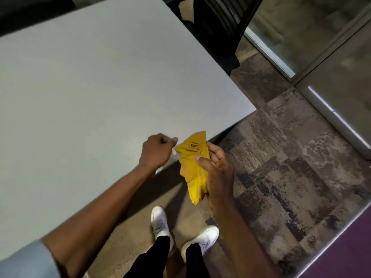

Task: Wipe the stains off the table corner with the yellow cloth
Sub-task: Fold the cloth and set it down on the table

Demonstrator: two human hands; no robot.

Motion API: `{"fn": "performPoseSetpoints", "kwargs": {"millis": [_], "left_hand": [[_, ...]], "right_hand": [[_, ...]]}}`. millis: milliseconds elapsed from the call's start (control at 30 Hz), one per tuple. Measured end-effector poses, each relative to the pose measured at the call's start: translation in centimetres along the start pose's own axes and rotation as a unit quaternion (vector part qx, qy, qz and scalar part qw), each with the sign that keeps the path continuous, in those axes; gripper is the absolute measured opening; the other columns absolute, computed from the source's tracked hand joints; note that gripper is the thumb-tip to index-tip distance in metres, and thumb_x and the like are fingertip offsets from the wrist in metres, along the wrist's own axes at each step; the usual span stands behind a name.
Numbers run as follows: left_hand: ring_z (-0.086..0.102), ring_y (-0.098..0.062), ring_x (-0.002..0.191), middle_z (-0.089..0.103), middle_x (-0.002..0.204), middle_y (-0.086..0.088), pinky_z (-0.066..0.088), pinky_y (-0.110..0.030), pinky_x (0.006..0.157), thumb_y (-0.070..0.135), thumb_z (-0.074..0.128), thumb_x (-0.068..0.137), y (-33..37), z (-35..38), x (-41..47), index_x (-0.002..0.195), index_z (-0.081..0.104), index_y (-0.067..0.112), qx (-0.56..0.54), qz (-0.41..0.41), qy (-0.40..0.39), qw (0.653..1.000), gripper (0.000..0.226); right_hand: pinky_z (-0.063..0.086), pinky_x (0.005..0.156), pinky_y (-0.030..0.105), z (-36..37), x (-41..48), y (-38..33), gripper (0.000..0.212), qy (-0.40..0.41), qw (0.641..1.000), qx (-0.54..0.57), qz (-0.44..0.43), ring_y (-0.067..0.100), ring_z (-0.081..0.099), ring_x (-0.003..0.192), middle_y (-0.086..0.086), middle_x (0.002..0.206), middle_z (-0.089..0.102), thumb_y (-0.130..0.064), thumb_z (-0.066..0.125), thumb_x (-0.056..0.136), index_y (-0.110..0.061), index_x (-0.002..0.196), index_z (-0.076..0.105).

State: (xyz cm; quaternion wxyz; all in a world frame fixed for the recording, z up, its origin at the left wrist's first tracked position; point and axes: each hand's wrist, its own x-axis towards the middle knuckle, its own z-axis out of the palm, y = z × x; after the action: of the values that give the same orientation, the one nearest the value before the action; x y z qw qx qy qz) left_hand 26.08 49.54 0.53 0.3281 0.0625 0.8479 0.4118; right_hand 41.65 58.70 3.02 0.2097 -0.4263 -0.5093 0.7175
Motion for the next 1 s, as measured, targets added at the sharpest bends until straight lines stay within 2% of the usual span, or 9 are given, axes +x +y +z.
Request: {"fn": "performPoseSetpoints", "kwargs": {"millis": [67,167,233,333,467,600,733,867,1000], "left_hand": [[0.083,-0.03,0.082,0.083,0.082,-0.007,0.066,-0.053,0.098,0.045,0.076,0.103,-0.2,-2.6,-2.3,0.082,0.079,0.007,-0.043,-0.046,0.024,0.998,0.044],[0.072,-0.028,0.057,0.081,0.075,-0.013,0.068,-0.044,0.077,0.054,0.077,0.1,0.7,-6.4,-5.8,0.078,0.077,0.001,-0.126,-0.134,-0.003,0.983,0.058],[0.067,-0.025,0.054,0.076,0.078,-0.017,0.06,-0.032,0.057,0.063,0.076,0.097,1.9,-8.7,-7.8,0.081,0.076,0.003,-0.196,-0.181,-0.058,0.962,0.062],[0.065,-0.021,0.056,0.076,0.08,-0.013,0.053,-0.024,0.048,0.07,0.076,0.092,3.8,-11.2,-10.1,0.087,0.075,0.009,-0.24,-0.193,-0.122,0.943,0.061],[0.072,-0.02,0.064,0.079,0.088,-0.016,0.065,-0.028,0.059,0.038,0.082,0.099,5.5,-13.5,-11.5,0.094,0.081,0.003,-0.292,-0.167,-0.114,0.935,0.036],[0.076,-0.026,0.072,0.08,0.087,-0.02,0.068,-0.028,0.065,-0.004,0.076,0.096,5.6,-14.9,-12.1,0.091,0.081,-0.003,-0.306,-0.132,-0.059,0.941,0.007],[0.077,-0.023,0.063,0.079,0.077,-0.019,0.068,-0.029,0.065,-0.007,0.072,0.095,6.1,-16.4,-12.2,0.084,0.078,-0.004,-0.297,-0.108,-0.024,0.948,0.014],[0.075,-0.025,0.064,0.072,0.067,-0.013,0.072,-0.042,0.081,-0.002,0.075,0.094,6.5,-17.5,-11.6,0.083,0.074,-0.001,-0.257,-0.074,0.023,0.963,0.011],[0.083,-0.029,0.073,0.078,0.067,-0.006,0.07,-0.04,0.079,0.006,0.078,0.088,7.0,-18.4,-11.7,0.081,0.076,0.007,-0.184,-0.04,0.082,0.979,0.008]], "right_hand": [[0.064,0.075,0.022,1.3,-0.8,-1.4,0.024,-0.003,1.0,-0.01,-0.019,0.012,0.081,0.099,-0.007,0.106,0.085,-0.018,0.082,0.09,-0.037,0.104,0.079],[0.063,0.08,0.021,3.0,-1.7,-3.0,0.017,-0.014,0.998,-0.044,-0.046,0.011,0.081,0.101,-0.007,0.106,0.085,-0.017,0.08,0.097,-0.03,0.108,0.078],[0.063,0.085,0.026,4.3,-2.5,-3.8,0.02,-0.019,0.996,-0.055,-0.061,0.015,0.081,0.103,-0.001,0.107,0.085,-0.012,0.08,0.096,-0.021,0.113,0.076],[0.063,0.085,0.025,5.8,-3.9,-4.5,0.022,-0.057,0.99,-0.086,-0.093,0.015,0.08,0.103,0.0,0.107,0.083,-0.013,0.08,0.095,-0.018,0.115,0.075],[0.065,0.089,0.043,7.6,-5.2,-5.6,0.022,-0.086,0.986,-0.102,-0.105,0.03,0.079,0.103,0.006,0.105,0.082,-0.018,0.082,0.09,-0.024,0.11,0.078],[0.063,0.08,0.025,8.8,-5.6,-6.9,0.024,-0.109,0.978,-0.136,-0.114,0.013,0.079,0.092,-0.005,0.098,0.082,-0.017,0.086,0.083,-0.03,0.101,0.078],[0.065,0.086,0.03,9.8,-5.2,-8.4,0.021,-0.119,0.964,-0.177,-0.158,0.015,0.079,0.093,-0.005,0.097,0.083,-0.018,0.091,0.085,-0.025,0.1,0.079],[0.061,0.073,0.021,11.1,-3.8,-9.9,0.014,-0.118,0.962,-0.191,-0.154,0.006,0.076,0.08,-0.012,0.086,0.081,-0.024,0.09,0.087,-0.028,0.09,0.078],[0.061,0.071,0.019,11.4,-1.9,-11.0,0.02,-0.133,0.956,-0.204,-0.165,0.003,0.071,0.077,-0.016,0.085,0.077,-0.02,0.091,0.086,-0.029,0.094,0.074]]}}
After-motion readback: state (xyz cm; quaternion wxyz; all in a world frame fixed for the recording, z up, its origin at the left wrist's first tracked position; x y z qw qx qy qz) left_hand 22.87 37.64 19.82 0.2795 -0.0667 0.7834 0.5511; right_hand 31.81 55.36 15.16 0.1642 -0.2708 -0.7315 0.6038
